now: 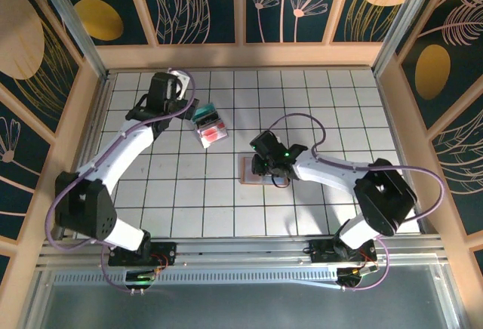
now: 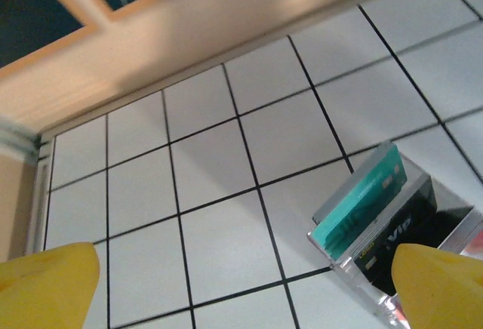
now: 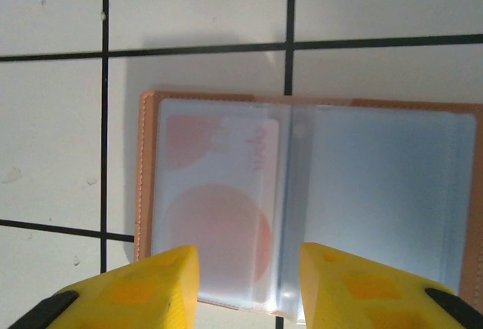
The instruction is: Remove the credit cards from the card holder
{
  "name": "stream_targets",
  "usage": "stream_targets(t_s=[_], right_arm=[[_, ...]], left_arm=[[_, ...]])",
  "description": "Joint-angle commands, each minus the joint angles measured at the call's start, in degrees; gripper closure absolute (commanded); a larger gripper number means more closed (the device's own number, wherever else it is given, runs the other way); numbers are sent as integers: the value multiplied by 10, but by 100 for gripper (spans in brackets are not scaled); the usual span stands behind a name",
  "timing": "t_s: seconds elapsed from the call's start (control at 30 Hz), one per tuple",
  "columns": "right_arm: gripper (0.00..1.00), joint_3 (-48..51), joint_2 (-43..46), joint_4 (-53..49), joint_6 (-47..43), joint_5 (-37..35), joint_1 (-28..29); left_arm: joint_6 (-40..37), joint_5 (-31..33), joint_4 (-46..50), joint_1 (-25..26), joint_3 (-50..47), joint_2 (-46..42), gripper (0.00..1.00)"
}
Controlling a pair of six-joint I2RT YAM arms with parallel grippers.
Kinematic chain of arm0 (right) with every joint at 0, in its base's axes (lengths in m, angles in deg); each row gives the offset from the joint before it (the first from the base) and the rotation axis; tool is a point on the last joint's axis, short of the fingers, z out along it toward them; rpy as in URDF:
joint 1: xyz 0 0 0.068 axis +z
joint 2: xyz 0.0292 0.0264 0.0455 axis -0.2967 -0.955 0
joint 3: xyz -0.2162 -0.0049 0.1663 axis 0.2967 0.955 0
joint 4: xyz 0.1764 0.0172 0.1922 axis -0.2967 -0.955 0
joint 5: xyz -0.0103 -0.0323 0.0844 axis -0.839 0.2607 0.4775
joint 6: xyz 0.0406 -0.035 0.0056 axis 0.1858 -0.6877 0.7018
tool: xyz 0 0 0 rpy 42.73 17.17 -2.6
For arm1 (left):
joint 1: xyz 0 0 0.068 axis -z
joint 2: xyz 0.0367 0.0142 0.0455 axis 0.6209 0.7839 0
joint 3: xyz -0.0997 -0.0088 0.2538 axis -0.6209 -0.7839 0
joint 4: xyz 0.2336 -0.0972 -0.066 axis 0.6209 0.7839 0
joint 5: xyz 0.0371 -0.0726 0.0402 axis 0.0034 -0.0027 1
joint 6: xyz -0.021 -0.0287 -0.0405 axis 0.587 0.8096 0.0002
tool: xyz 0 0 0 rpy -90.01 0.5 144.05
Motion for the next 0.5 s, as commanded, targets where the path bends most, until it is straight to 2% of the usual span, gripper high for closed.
stream_targets(t_s=[0.0,0.17,0.27,0.47], right_arm=[[59,-40,-32,-44,5,-39,22],[54,-83,-82,-62,1,-56,43],[48,-101,-108,-65,-2,-57,49],[40,-115,-138,-82,-1,-66,51]], left_arm=[[133,44,-40,2,-44,-40,1],[219,42,-86,2,-119,-110,1],[265,43,-129,2,-179,-162,1],[308,34,-182,2,-254,-227,1]])
